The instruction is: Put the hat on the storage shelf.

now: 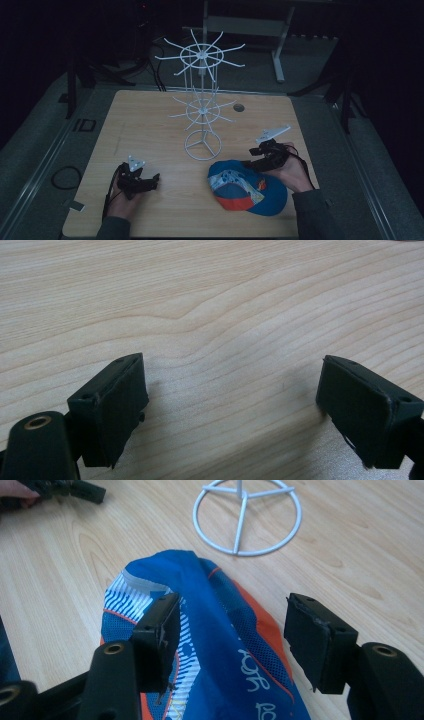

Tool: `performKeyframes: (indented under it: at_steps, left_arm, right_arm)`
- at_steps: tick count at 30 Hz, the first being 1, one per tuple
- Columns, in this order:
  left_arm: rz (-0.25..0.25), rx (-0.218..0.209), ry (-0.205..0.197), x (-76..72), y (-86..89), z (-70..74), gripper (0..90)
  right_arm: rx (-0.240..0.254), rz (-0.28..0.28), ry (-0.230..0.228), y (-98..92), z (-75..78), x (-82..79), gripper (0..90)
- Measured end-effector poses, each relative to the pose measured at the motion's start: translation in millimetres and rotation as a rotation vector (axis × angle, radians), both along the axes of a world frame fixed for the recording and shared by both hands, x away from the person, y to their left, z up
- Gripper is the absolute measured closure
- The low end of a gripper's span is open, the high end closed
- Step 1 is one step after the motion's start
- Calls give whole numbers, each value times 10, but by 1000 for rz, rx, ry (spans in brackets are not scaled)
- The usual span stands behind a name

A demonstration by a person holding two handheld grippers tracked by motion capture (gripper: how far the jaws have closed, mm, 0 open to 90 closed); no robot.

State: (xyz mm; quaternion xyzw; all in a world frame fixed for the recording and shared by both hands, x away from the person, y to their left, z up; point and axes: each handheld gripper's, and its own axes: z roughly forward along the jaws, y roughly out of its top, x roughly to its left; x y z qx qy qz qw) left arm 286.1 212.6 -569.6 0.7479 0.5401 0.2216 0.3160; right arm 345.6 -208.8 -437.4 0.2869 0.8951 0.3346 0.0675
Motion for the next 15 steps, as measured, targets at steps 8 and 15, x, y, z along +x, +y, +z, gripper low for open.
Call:
performKeyframes:
  at_steps: [8, 15]
  left_arm:
    - [0, 0, 0, 0, 0, 0, 133]
    - [0, 0, 0, 0, 0, 0, 133]
  right_arm:
    - [-31, 32, 22, 102, -88, -1, 350]
    - [-62, 50, 47, 197, -185, 19, 328]
